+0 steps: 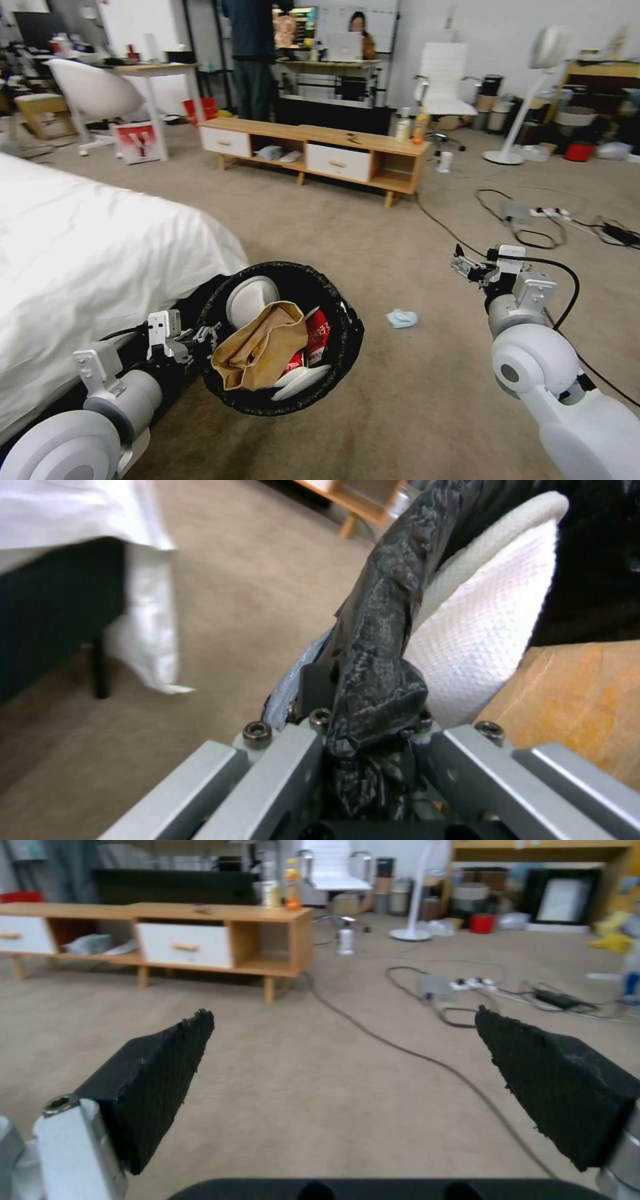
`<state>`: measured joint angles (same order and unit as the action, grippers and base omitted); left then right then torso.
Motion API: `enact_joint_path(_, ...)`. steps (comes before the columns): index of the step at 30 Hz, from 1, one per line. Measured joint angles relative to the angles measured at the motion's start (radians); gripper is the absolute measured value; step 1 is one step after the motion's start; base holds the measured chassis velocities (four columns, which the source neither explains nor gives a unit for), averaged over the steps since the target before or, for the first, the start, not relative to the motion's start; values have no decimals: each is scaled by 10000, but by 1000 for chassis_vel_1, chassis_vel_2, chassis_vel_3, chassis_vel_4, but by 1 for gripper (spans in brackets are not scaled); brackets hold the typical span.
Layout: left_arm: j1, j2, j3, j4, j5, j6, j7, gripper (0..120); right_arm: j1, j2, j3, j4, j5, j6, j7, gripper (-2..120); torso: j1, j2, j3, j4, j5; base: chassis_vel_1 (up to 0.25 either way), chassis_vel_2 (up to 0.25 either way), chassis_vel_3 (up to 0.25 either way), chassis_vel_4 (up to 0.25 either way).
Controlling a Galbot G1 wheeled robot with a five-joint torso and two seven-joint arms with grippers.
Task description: Pick up the trash bin and place the garbage on the floor into it.
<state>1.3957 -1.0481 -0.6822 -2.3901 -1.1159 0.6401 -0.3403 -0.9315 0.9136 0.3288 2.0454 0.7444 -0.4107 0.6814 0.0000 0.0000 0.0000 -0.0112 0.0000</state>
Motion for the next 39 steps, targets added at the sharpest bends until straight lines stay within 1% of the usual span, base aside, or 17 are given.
enact_joint_path(5,14,-11,-36,0,0,-21,0,2,15,28,-26,-22,-118,44,-150,100,0,0,0,-2,-1,-118,-119,-116,-124)
enact_joint_path(6,27,-19,-40,-4,-2,-36,0,2,13,35,-26,-39,-329,105,-321,100,0,0,0,-9,0,-67,-93,-85,-98)
enact_joint_path(9,33,-30,-41,-5,-4,-61,-5,2,12,60,-30,-47,-534,154,-474,100,0,0,0,-2,0,-40,-67,-49,-44)
enact_joint_path(12,23,-44,-41,-5,-23,-99,-46,2,-12,83,-41,-36,-852,203,-753,100,0,0,0,12,-1,0,0,0,0)
enact_joint_path(14,22,-46,-40,-5,-25,-104,-52,2,-23,87,-40,-54,-1061,287,-869,100,0,0,0,12,-1,0,0,0,0)
enact_joint_path(18,18,-54,-32,-4,-38,-116,-54,2,-36,125,-33,-163,-1585,534,-1200,100,0,0,0,1,0,0,0,0,0)
enact_joint_path(23,18,-53,-32,-4,-67,-117,-58,2,-36,149,-58,-230,-1759,671,-1401,100,0,0,0,3,-1,0,0,0,0)
enact_joint_path(39,37,-73,-21,-4,-106,-120,-68,2,-11,225,-143,-279,-1774,743,-1443,100,0,0,0,2,0,0,0,0,0)
